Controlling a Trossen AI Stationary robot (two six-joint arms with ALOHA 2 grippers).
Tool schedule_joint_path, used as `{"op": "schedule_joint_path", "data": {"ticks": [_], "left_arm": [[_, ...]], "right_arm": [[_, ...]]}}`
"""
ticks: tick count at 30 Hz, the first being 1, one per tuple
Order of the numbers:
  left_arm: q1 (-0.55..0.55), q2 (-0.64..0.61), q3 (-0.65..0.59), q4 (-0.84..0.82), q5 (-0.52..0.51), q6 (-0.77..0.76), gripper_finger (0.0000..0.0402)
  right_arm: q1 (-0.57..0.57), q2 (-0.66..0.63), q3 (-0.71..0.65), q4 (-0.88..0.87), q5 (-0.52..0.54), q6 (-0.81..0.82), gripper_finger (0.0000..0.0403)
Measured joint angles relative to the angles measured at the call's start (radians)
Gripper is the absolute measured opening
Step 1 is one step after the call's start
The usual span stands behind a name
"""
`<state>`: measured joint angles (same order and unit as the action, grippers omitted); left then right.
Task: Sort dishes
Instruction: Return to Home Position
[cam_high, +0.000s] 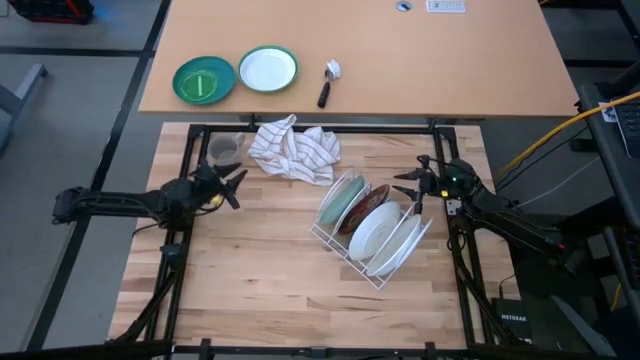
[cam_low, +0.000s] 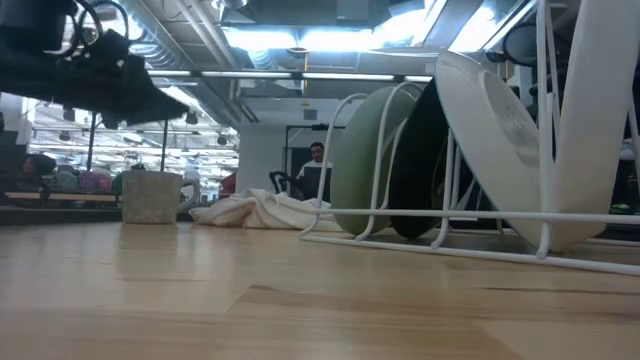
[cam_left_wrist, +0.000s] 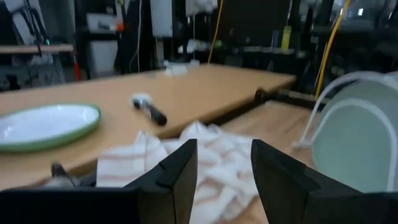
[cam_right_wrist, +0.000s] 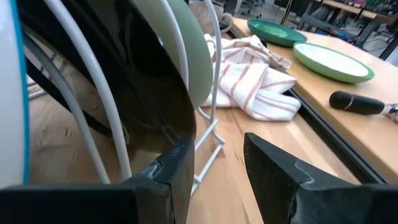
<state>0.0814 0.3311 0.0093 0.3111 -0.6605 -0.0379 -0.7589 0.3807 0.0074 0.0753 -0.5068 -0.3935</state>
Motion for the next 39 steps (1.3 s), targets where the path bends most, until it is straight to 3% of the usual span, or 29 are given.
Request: {"op": "schedule_joint_path", "data": {"ticks": [6, 15, 20, 35, 39], "left_arm": [[-0.003, -0.167, 0.0, -0.05, 0.044, 0.032, 0.0141], [-0.049, -0.325, 0.0, -0.24, 0.052, -0.139, 0.0141], [-0.062, -0.326, 0.0, -0.241, 0.052, -0.263, 0.0141], [-0.062, -0.326, 0.0, -0.242, 0.052, -0.269, 0.0141], [-0.062, -0.326, 0.0, -0.242, 0.051, -0.269, 0.0141]], "right_arm": [[0.0, 0.031, 0.0, -0.001, 0.0, -0.01, 0.0145], [0.0, 0.03, -0.001, -0.001, 0.0, -0.09, 0.0145], [0.0, 0.03, -0.001, -0.002, -0.001, -0.086, 0.0145], [0.002, 0.027, -0.001, 0.011, 0.0, -0.085, 0.0145], [0.023, -0.032, -0.001, 0.006, 0.013, -0.085, 0.0145]]}}
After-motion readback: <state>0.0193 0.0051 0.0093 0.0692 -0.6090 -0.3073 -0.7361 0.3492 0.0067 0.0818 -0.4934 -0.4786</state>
